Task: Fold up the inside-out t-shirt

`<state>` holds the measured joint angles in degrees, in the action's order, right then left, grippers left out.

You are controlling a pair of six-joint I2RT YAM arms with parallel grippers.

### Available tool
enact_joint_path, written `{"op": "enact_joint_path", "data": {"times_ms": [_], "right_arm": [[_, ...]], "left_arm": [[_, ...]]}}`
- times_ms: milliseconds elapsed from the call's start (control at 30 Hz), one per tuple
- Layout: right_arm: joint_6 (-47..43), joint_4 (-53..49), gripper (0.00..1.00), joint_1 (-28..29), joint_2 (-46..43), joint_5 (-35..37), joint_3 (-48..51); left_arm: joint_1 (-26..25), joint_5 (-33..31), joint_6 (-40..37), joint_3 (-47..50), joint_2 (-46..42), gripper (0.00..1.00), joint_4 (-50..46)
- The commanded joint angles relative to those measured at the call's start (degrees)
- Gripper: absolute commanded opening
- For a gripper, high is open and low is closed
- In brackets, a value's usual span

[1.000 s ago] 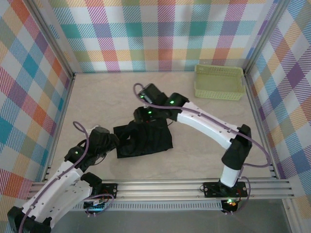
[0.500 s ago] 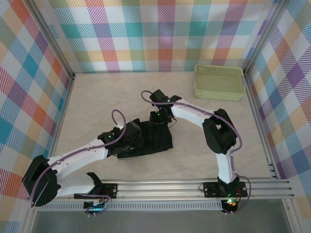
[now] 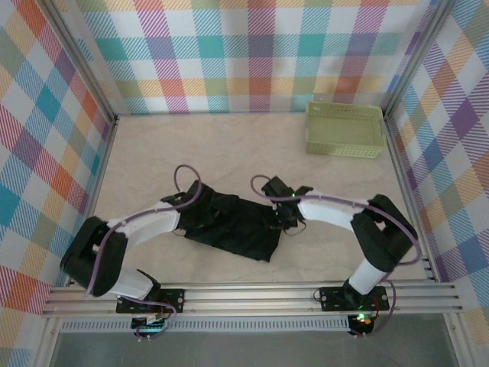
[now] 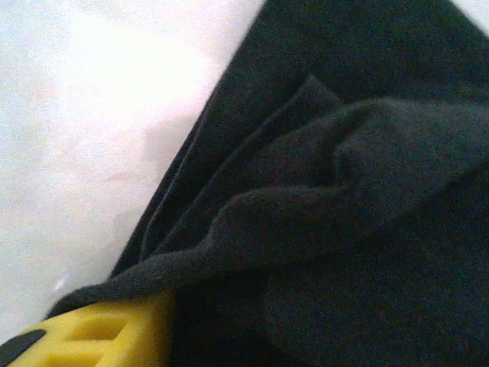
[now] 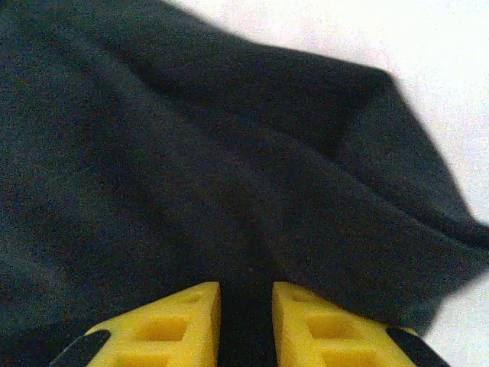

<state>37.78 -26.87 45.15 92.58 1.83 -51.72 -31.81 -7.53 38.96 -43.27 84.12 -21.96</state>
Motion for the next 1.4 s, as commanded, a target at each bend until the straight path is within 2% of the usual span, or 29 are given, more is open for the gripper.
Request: {"op": "enact_joint_path", "data": {"times_ms": [0, 100, 167, 300, 400, 500, 567, 667, 833, 900, 1033, 1133, 1233, 1367], "right_arm": [[9.06, -1.09, 0.25, 6.49, -4.93, 0.64, 4.76], [11.94, -1.71, 0.25, 10.25, -9.47, 0.55, 5.52], [11.14, -3.09, 0.26, 10.66, -13.02, 1.22, 4.26], [2.24, -5.04, 0.31, 9.24, -17.62, 9.70, -0.33], [-4.65, -3.98, 0.37, 4.72, -14.51, 9.57, -4.62], [-9.55, -0.16, 0.41, 0.56, -9.42, 3.51, -8.16], [-11.84, -0.42, 0.45, 0.13, -5.19, 2.81, -12.12], [-15.01, -2.33, 0.51, 0.16, 0.61, 2.42, -17.81], [-17.23, -3.44, 0.53, 0.12, 7.81, 2.66, -22.83], [-17.81, -4.21, 0.53, 0.16, 10.27, 3.45, -25.42], [-18.44, -6.39, 0.45, -0.26, 14.62, 7.59, -31.40], [-17.77, -7.26, 0.31, -2.11, 17.17, 8.17, -35.28], [-18.05, -7.57, 0.17, -3.94, 19.89, 7.06, -38.27], [-17.73, -8.93, 0.13, -5.70, 22.83, 6.04, -41.75]], "left_arm": [[0.44, 4.38, -8.03, -7.14, 6.53, 0.45, 3.98], [0.37, 7.16, -12.38, -14.44, 11.16, 0.44, 1.80], [-0.36, 6.29, -14.17, -17.83, 11.71, 0.44, -1.43], [-1.72, 0.87, -14.70, -16.44, 3.10, 0.47, -4.50], [-1.50, -0.24, -12.70, -11.62, -5.23, 0.55, -4.26], [-1.50, 0.24, -11.84, -8.89, -8.92, 0.57, -5.27], [-1.41, -0.03, -11.58, -7.92, -9.42, 0.58, -6.67], [-1.41, 0.32, -11.93, -5.74, -9.39, 0.66, -5.79], [-1.38, 1.04, -12.07, -5.97, -4.61, 0.66, -4.65], [-1.37, -1.11, -11.05, -6.67, -3.05, 0.64, -5.15], [1.32, -3.14, -9.08, -6.42, -2.04, 0.51, -4.29], [4.66, -4.44, -7.42, -5.93, -1.98, 0.40, -4.15], [7.17, -2.79, -6.82, -4.58, -2.38, 0.31, -2.40], [8.75, -3.13, -5.94, -3.32, -2.63, 0.25, -1.78]]}}
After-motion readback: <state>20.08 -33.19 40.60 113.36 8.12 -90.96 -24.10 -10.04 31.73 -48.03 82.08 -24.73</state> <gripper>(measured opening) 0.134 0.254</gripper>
